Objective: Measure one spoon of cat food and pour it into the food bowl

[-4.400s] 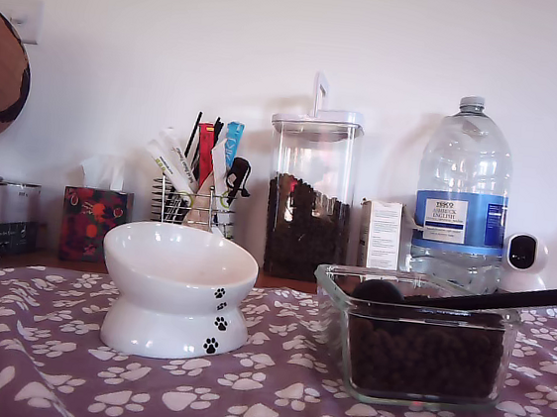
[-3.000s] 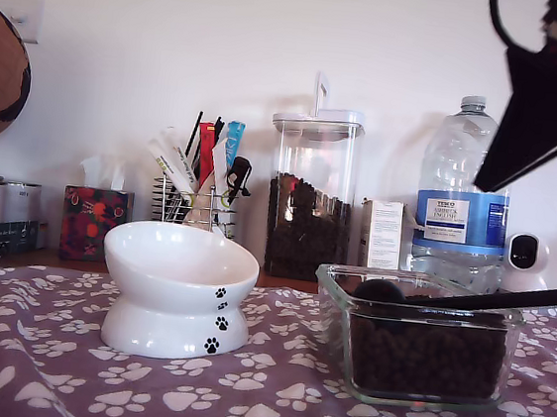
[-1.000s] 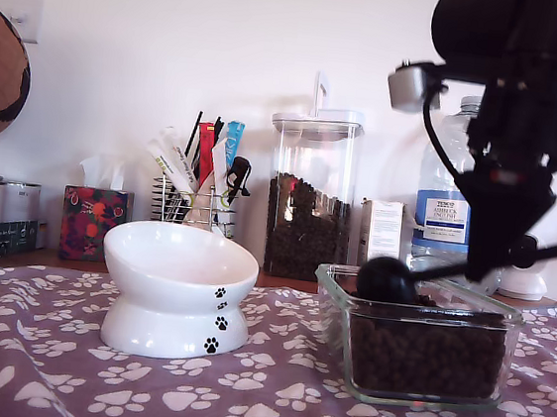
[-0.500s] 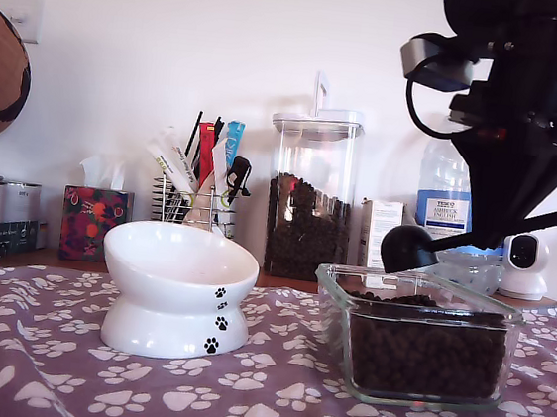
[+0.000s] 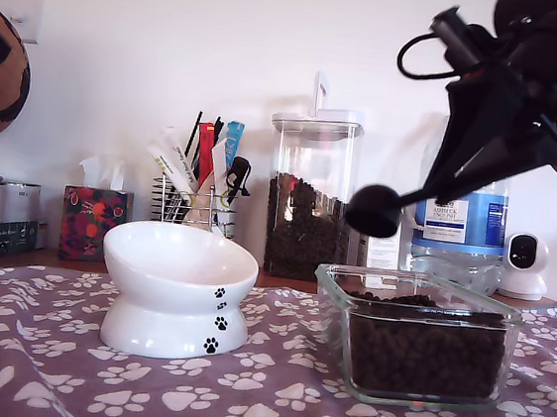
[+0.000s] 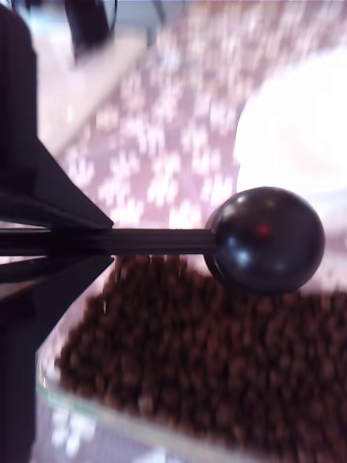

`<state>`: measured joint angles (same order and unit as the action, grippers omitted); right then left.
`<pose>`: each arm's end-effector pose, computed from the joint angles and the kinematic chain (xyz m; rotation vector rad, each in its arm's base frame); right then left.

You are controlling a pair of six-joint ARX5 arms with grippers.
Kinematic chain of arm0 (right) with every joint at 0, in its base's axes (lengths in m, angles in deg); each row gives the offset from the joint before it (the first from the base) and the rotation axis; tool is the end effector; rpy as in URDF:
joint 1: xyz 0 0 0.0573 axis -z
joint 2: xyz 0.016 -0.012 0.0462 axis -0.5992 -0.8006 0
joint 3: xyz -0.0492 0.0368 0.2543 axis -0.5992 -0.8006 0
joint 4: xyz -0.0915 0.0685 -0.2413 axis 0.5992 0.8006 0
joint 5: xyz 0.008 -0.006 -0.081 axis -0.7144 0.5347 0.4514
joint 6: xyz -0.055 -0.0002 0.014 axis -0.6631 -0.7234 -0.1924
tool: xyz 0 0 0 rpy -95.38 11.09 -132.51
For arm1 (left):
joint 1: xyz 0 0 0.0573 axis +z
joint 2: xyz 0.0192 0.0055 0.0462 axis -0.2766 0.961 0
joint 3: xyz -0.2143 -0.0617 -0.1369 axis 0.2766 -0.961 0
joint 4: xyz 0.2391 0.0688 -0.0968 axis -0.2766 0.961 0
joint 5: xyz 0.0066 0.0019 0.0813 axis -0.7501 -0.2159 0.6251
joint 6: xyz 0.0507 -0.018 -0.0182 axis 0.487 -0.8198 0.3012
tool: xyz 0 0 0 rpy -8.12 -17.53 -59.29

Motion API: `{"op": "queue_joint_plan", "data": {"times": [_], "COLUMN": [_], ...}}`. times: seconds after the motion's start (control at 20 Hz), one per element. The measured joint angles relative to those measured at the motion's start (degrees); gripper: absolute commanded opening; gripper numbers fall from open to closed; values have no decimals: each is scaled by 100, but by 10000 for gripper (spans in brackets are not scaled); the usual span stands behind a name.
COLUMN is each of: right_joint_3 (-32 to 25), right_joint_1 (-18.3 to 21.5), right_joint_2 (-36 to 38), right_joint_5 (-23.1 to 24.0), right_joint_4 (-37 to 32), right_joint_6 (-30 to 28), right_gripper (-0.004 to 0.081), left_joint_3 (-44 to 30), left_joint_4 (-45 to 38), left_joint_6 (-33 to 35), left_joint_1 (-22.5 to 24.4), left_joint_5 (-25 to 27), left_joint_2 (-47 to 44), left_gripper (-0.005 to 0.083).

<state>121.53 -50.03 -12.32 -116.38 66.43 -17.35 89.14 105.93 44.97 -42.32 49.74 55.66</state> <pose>0.2926 0.0906 0.2460 0.3604 1.3328 0.7233 0.1169 -0.0691 0.2308 -0.1712 0.4557 -0.7126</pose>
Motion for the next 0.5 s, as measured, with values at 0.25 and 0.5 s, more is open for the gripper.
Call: {"op": "queue_joint_plan", "data": {"times": [0.25,0.5], "right_joint_3": [-11,-20], "right_joint_1": [688,739], "right_joint_2": [0,0], "right_joint_5": [-1646,-2747], "right_joint_4": [17,-28], "right_joint_6": [-400,-1202], "right_gripper": [-13,-13], "left_joint_3": [0,0], "left_joint_4": [-1191,-2417], "left_joint_6": [-393,-590], "left_joint_1": [0,-155], "left_joint_5": [-509,-706], "left_joint_2": [374,1222], "left_gripper": [-22,-22]}}
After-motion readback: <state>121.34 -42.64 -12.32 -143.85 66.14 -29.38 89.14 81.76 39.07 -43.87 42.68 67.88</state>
